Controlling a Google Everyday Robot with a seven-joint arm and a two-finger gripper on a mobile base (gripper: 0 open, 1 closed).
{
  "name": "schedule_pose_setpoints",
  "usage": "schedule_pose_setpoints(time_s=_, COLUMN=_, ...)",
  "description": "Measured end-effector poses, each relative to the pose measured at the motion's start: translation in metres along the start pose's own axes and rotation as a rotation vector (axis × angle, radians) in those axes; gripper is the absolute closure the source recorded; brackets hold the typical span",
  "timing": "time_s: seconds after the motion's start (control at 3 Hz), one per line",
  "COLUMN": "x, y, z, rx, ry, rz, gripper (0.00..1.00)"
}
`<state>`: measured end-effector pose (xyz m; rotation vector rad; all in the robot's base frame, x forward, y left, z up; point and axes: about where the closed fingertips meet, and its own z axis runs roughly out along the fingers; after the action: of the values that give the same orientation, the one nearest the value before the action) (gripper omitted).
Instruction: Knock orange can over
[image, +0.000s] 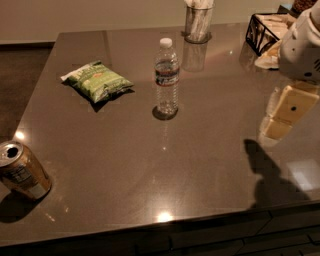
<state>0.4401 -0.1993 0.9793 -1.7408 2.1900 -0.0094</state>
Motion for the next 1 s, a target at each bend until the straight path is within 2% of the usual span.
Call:
schedule_pose_setpoints(time_s=0.33, x=-0.038, y=0.01, z=0.004, rx=-0.063, ry=-0.136, rz=-0.035, gripper=0.0)
schedule_pose_setpoints(time_s=0.67, x=-0.086, y=0.034, z=0.007, rx=-0.121, ry=-0.292, rz=-0.089, gripper=0.0)
schedule_pose_setpoints(time_s=1.0, x=-0.147, y=0.069, z=0.008, rx=-0.151, ry=-0.46, rz=-0.103, gripper=0.0)
